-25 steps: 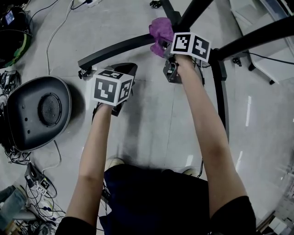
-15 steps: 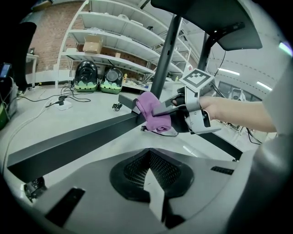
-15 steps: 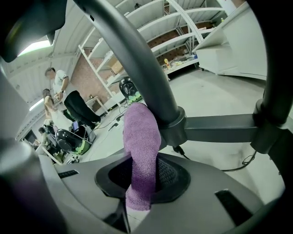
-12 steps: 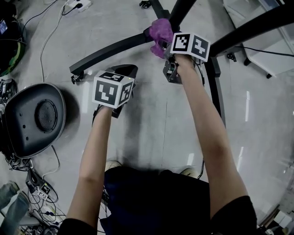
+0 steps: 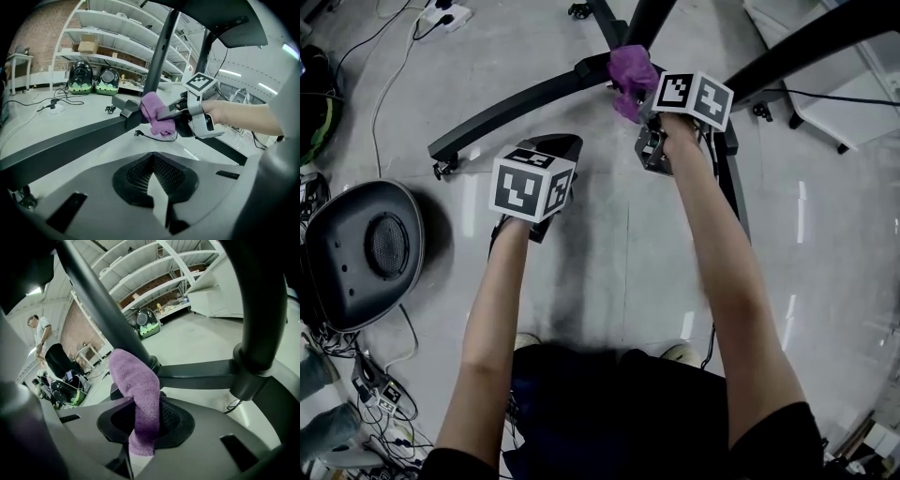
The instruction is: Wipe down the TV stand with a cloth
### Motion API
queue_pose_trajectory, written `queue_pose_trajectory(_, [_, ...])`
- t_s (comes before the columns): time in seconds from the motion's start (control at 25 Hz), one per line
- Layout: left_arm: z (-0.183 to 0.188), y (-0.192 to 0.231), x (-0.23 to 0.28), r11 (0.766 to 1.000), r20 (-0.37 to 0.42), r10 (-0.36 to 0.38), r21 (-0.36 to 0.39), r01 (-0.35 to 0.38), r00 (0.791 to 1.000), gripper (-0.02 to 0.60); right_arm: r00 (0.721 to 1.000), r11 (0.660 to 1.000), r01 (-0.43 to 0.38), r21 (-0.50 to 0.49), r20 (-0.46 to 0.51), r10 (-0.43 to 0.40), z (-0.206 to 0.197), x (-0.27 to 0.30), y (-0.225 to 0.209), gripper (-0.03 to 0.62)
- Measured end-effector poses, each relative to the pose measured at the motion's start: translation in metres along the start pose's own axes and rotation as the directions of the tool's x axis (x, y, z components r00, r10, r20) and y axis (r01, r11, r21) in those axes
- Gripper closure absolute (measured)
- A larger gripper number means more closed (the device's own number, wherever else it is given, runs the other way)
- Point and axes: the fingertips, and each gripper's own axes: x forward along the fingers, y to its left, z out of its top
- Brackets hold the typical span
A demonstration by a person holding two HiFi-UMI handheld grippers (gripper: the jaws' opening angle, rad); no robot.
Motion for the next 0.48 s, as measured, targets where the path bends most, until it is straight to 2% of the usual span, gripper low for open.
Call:
queue_pose_trajectory(0.16, [0.006,-0.01,0.008,1.0,0.001,-0.016,0.013,0.016,1.0,0.577,0.999,0.997,0.013,0.075,0.051,-0.016,0.01,-0.008,-0.018,0.499])
queue_pose_trajectory(0.36, [0.007,-0.017,0.009,0.999,-0.013,-0.019,0.034,0.02,1.0,0.577,0.994,0.996,0.035,0.084,0.103,-0.044,0.022,-0.007,-0.027,0.499])
queue_pose_trajectory(0.48, [0.008,-0.021,0.01,0.999,-0.021,-0.025,0.045,0.026,0.999,0.577,0.988,0.984,0.044,0.175,0.137,-0.068,0.024,-0.007,-0.034,0.499])
